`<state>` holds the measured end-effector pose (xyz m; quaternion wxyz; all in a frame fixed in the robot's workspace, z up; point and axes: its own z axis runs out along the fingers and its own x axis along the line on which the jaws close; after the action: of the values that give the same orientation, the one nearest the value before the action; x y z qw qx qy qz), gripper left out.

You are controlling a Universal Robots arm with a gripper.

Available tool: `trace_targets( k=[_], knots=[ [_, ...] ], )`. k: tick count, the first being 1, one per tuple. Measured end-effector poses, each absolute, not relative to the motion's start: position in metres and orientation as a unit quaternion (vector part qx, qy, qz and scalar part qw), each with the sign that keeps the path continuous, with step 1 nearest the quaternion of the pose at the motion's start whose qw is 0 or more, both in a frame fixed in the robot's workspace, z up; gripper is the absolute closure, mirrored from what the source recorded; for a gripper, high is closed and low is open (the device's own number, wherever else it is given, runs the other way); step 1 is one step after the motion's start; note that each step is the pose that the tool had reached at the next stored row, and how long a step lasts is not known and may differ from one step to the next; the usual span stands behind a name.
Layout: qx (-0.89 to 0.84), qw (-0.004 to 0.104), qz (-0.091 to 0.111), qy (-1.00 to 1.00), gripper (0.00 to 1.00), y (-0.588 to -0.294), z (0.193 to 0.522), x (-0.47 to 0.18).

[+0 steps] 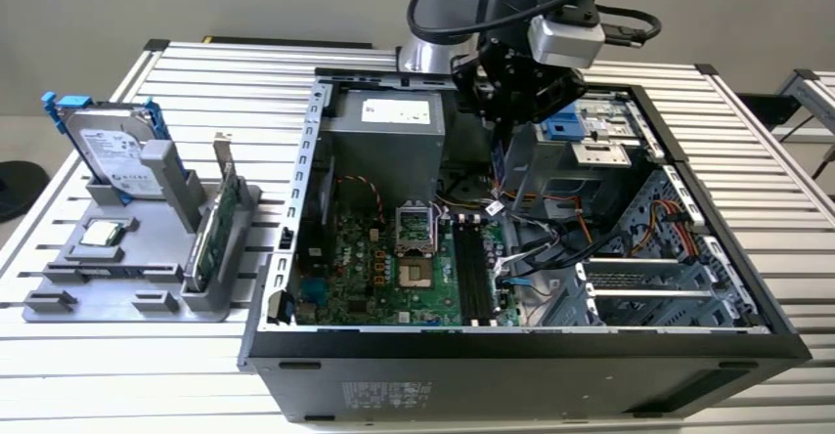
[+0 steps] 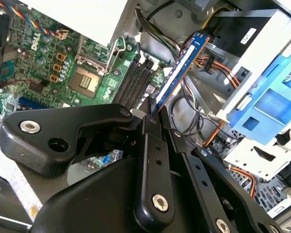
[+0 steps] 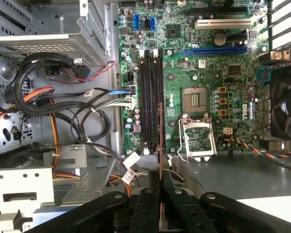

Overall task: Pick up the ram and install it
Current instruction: 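Insert the ram into the slot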

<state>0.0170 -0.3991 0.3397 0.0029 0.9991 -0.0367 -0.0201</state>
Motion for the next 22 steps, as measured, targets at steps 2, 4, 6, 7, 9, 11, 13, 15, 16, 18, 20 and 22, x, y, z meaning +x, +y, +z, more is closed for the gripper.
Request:
trace_targets(
  k=[2, 4, 6, 7, 9, 11, 13, 15, 16, 18, 20, 22],
  knots=[
    [0.999, 0.003, -0.020, -0.035, 1.00, -0.3992, 0.3384, 0.0176],
    [0.999, 0.003, -0.020, -0.034, 1.00, -0.3992, 0.3368, 0.0183],
    [0.999, 0.003, -0.020, -0.033, 1.00, -0.3991, 0.3356, 0.0185],
    [0.999, 0.003, -0.020, -0.033, 1.00, -0.3991, 0.3353, 0.0186],
    [0.999, 0.003, -0.020, -0.033, 1.00, -0.3992, 0.3349, 0.0187],
    [0.999, 0.003, -0.020, -0.033, 1.00, -0.3991, 0.3340, 0.0187],
    [0.999, 0.003, -0.020, -0.032, 1.00, -0.3992, 0.3332, 0.0187],
    [0.999, 0.003, -0.020, -0.032, 1.00, -0.3991, 0.3324, 0.0187],
    [0.999, 0.003, -0.020, -0.032, 1.00, -0.3991, 0.3320, 0.0187],
    [0.999, 0.003, -0.020, -0.032, 1.00, -0.3992, 0.3314, 0.0187],
    [0.999, 0.003, -0.020, -0.032, 1.00, -0.3991, 0.3307, 0.0187],
    [0.999, 0.003, -0.020, -0.032, 1.00, -0.3992, 0.3298, 0.0188]
  ],
)
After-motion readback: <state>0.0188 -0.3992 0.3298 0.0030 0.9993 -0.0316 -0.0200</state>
